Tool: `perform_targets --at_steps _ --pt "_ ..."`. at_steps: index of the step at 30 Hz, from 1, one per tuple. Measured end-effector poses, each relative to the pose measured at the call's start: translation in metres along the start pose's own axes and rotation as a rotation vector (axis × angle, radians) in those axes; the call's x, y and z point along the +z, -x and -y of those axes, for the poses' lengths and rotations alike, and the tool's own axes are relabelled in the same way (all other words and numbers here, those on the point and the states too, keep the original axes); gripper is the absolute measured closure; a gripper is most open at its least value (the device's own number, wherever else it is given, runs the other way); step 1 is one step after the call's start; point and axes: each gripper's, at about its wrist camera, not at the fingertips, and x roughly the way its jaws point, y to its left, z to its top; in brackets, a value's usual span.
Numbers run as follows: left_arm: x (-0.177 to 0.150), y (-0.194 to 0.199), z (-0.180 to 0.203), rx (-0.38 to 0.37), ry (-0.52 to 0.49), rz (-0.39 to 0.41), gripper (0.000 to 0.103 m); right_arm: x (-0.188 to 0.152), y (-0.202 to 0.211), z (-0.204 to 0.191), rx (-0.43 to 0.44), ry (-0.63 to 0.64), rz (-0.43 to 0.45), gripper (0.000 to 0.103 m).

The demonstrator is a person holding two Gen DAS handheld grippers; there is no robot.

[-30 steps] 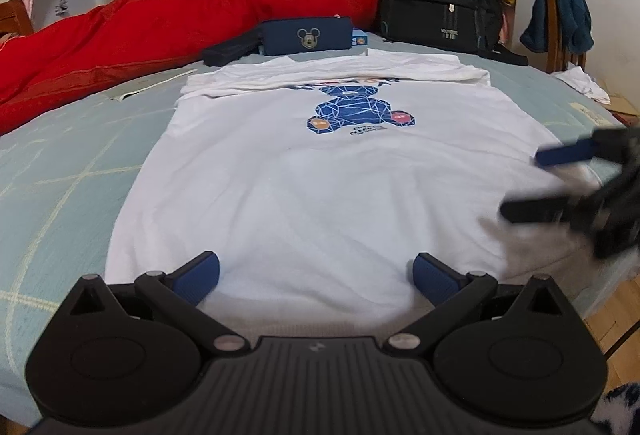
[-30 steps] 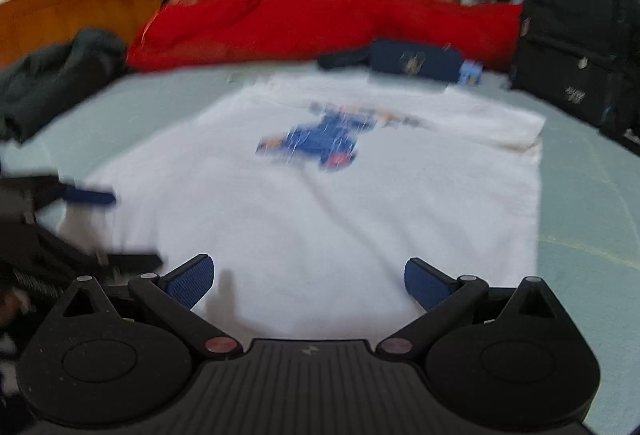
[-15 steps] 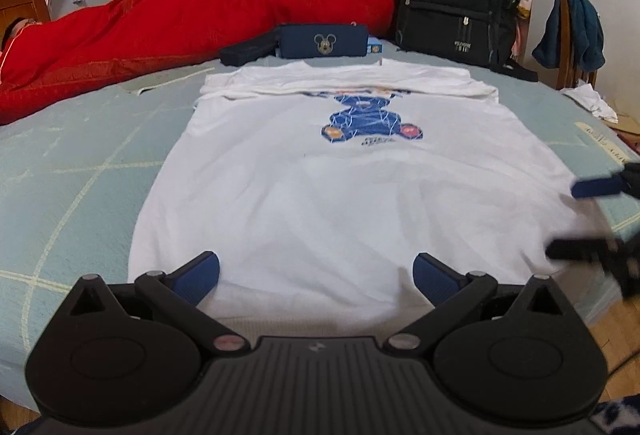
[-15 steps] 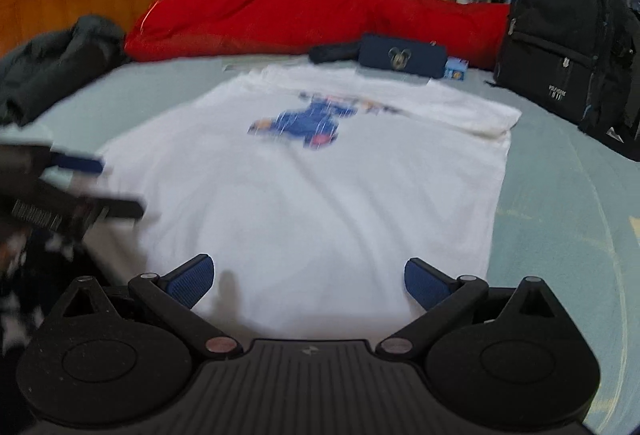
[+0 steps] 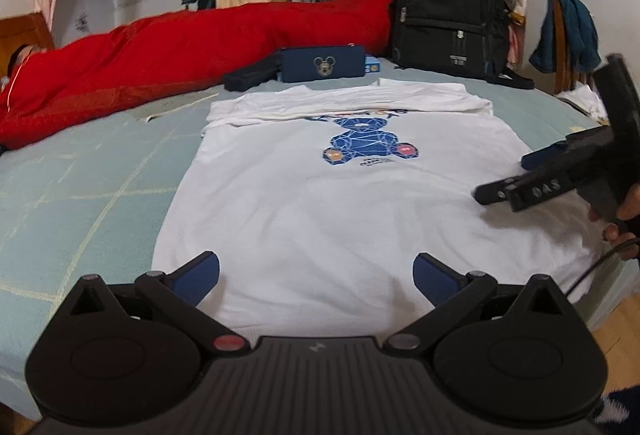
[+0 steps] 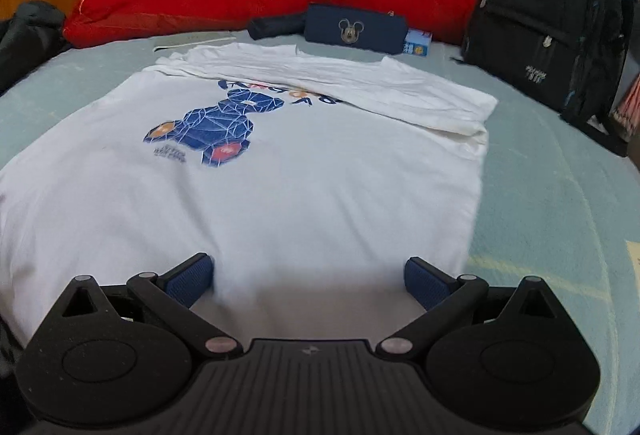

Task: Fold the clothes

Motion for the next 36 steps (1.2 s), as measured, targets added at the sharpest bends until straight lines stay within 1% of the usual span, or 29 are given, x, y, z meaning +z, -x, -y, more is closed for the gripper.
perform_targets --at_steps 3,7,9,11,13,15,17,20,23,26,29,31,33,36 --pt "0.0 0.002 0.002 -0.006 -0.013 0.009 0.001 -0.017 0.016 0.002 -0.011 0.004 0.001 0.0" --pt "0.0 0.005 0.003 -0.017 -0.015 0.015 0.001 -0.009 0.034 0.0 -0.028 0.033 -0.004 0.0" --pt "0.001 0.006 0.003 -0.012 -0.014 0.018 0.001 0.005 0.035 -0.005 -0.034 0.059 0.031 0.0" --pt "0.002 0.009 0.003 -0.013 -0.009 0.024 0.001 0.019 0.03 -0.007 -0.004 0.062 0.048 0.0" --pt "0.002 0.011 0.003 -0.014 -0.008 0.031 0.001 0.031 0.017 -0.007 0.053 0.023 0.037 0.0" --pt "0.002 0.012 0.003 -0.015 -0.006 0.03 0.001 0.036 0.003 -0.005 0.096 -0.035 0.004 0.0" --pt "0.003 0.013 0.003 -0.012 -0.006 0.028 0.001 0.03 -0.006 0.001 0.094 -0.086 -0.034 0.0" --pt "0.003 0.014 0.002 -0.01 -0.004 0.03 0.001 0.012 -0.001 0.009 0.059 -0.077 -0.021 0.0" --pt "0.004 0.011 0.002 -0.015 -0.004 0.03 0.001 -0.002 0.019 0.014 0.017 -0.047 -0.01 0.0" --pt "0.004 0.009 0.004 -0.021 -0.038 0.02 0.001 -0.014 0.041 0.012 0.003 0.012 0.009 0.0" --pt "0.004 0.009 0.01 -0.02 -0.135 0.023 0.001 -0.027 0.062 -0.003 0.031 0.158 0.055 0.0" --pt "0.003 0.01 0.017 -0.02 -0.208 0.019 0.001 -0.037 0.074 -0.016 0.047 0.283 0.09 0.0" --pt "0.0 0.011 0.024 -0.026 -0.279 0.025 0.001 -0.047 0.082 -0.029 0.047 0.393 0.134 0.0" --pt "-0.007 0.012 0.037 -0.037 -0.393 0.03 0.001 -0.058 0.088 -0.043 0.07 0.499 0.163 0.0"
